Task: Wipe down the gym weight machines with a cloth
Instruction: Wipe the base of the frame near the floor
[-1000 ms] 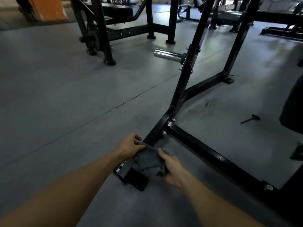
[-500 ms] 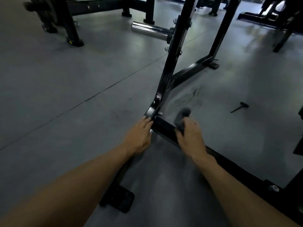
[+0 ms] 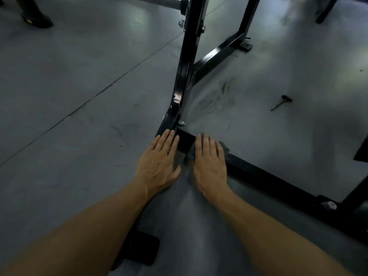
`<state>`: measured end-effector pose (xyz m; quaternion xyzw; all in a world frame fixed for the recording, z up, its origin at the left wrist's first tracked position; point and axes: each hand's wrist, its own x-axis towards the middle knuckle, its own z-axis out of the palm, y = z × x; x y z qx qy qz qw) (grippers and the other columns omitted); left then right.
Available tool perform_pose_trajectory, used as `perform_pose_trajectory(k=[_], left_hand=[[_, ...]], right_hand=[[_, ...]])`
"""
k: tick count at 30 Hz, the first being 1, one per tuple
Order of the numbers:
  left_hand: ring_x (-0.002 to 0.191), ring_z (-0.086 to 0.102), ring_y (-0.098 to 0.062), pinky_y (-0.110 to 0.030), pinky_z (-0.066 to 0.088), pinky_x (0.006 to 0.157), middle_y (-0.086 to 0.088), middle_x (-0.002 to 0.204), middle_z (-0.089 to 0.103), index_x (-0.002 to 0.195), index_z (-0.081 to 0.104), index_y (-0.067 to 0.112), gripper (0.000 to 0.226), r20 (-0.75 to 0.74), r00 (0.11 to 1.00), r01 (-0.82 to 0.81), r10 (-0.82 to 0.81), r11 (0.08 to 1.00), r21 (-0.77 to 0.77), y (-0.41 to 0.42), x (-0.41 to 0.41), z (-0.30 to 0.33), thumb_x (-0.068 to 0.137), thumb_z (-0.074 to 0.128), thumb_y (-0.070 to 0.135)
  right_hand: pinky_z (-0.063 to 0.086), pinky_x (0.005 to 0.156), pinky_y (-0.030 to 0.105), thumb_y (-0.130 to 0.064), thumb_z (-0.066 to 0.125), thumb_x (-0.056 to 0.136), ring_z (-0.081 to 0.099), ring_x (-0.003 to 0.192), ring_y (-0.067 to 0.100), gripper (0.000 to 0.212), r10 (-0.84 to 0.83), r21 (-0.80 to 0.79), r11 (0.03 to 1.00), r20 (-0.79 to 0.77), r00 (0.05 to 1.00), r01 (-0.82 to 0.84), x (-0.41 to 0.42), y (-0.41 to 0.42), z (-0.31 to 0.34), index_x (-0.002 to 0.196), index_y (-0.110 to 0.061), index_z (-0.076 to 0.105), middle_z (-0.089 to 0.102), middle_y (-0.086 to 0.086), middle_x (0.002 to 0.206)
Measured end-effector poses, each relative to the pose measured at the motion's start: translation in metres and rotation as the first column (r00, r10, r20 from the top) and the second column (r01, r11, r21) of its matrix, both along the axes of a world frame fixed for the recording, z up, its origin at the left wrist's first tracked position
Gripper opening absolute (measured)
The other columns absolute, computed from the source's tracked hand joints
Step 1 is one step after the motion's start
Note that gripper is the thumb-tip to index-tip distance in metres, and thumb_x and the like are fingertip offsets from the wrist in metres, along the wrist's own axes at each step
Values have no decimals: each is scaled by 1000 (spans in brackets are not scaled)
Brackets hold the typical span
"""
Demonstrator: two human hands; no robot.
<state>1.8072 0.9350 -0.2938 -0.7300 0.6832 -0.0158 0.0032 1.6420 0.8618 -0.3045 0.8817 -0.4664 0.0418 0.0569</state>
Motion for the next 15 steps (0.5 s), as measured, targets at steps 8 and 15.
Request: perform_pose_trajectory(k=[8,15], left_hand=[[154,-4,-46,-62,11,122,-16,169,2,162,4,12,91,83,990,111,-112,994,18,3,-3,1,92,25,66],[155,-7,-40,-79,10,110,-9,170,0,162,5,14,96,146,956,248,-256,966,67,1,-5,4,87,28,70]], right_hand=[[22,123,49,-10,42,99,33,147,37,60,-140,-127,982,23,990,142,-150,17,-6,157,-1,27,31,20,161],[33,118,47,0,39,76,53,132,41,66,-225,-99,965,163,961,243,-99,15,-2,140,6,53,53,23,145]])
